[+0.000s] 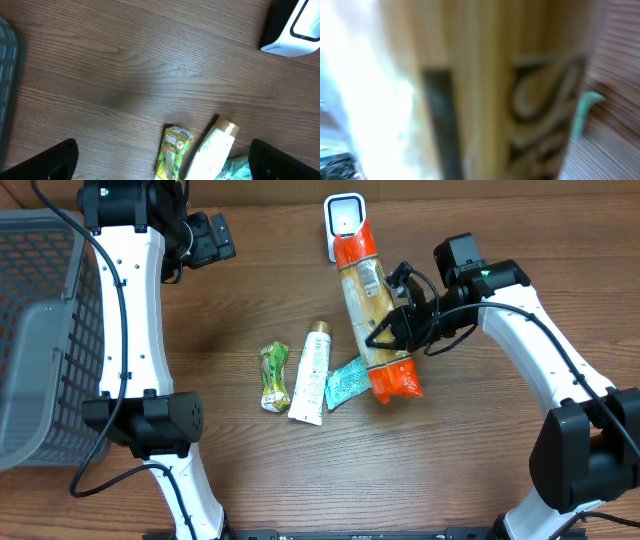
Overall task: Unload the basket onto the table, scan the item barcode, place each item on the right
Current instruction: 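Lift the spaghetti package with the right gripper toward the scanner, then hold the spaghetti package barcode in front of the scanner, then carry the spaghetti package right and set it on the table, then move the right gripper to the teal packet and grasp it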
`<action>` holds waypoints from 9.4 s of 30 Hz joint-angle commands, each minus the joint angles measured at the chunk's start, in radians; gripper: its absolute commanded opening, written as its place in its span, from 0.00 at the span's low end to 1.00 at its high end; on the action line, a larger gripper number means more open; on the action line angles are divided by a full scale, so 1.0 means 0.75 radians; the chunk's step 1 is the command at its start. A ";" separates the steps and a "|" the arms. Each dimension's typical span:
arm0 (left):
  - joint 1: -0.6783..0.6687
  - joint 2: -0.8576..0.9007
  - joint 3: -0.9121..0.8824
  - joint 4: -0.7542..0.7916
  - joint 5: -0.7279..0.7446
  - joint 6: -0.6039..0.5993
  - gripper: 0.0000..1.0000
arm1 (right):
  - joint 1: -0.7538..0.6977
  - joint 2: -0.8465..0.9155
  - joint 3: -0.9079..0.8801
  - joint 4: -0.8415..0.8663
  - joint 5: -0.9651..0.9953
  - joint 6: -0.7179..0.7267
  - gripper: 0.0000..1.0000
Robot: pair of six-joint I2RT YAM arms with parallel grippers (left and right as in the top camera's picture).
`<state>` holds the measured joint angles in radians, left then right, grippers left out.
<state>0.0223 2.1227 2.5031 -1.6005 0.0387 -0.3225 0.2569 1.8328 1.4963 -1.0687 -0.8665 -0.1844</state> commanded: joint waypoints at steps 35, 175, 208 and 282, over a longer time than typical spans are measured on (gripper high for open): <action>0.002 -0.020 0.025 0.002 0.007 -0.019 0.99 | 0.224 0.135 0.379 0.754 1.840 -0.305 0.04; 0.002 -0.020 0.025 0.002 0.007 -0.019 1.00 | 0.121 0.200 0.057 0.148 0.596 0.078 1.00; 0.005 -0.020 0.025 0.002 0.007 -0.019 1.00 | 0.188 0.450 -0.007 0.175 0.597 0.002 0.04; 0.001 -0.020 0.025 0.002 0.007 -0.019 0.99 | 0.202 0.437 -0.054 -0.016 0.953 0.298 0.50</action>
<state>0.0219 2.1227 2.5031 -1.6005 0.0418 -0.3229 0.4072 2.1128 1.5364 -1.1076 -0.2359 0.0380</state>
